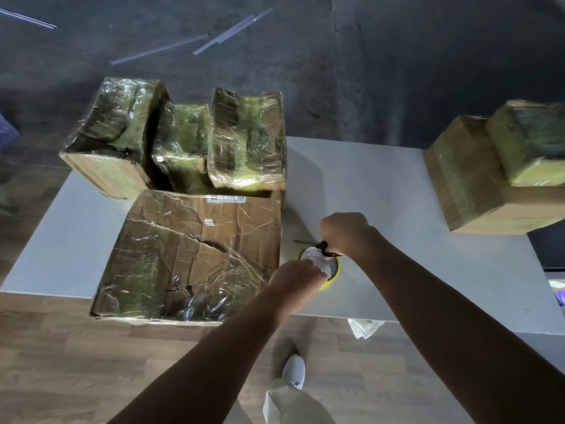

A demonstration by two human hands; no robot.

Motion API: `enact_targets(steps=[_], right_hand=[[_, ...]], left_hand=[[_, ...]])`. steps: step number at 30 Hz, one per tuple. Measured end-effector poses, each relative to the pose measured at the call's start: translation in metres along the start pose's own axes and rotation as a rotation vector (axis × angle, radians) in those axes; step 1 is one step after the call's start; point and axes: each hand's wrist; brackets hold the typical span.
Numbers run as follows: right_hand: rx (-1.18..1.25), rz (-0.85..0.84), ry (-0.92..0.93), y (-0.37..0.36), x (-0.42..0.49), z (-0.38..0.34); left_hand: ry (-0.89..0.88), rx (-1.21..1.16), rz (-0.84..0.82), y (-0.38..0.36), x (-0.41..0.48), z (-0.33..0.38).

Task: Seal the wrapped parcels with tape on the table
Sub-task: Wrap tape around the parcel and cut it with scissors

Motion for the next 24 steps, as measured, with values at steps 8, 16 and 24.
enact_targets(steps=[8,16,24], right_hand=[[0.241,0.104,-0.215,-0.032,-0.003,0.039],[0.385,0.147,-0.347,-0.096,-0.012,0.058],[0.342,0.216,-0.403,-0.111,-0.007,0.056]], left_hand=[[-0.038,0.144,-0.056,0.007,0.009,0.004],[-0.032,0.152,-0.076,0.005,0.026,0.011],[-0.018,0.099,-0.036,-0.001,0.031,0.011]])
Point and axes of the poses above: each hand's wrist, its own x-axis towards the middle knuckle, its own y-axis out of the back of the hand, z = x × y, and after that the axes turned 12 degrees about x, right-handed
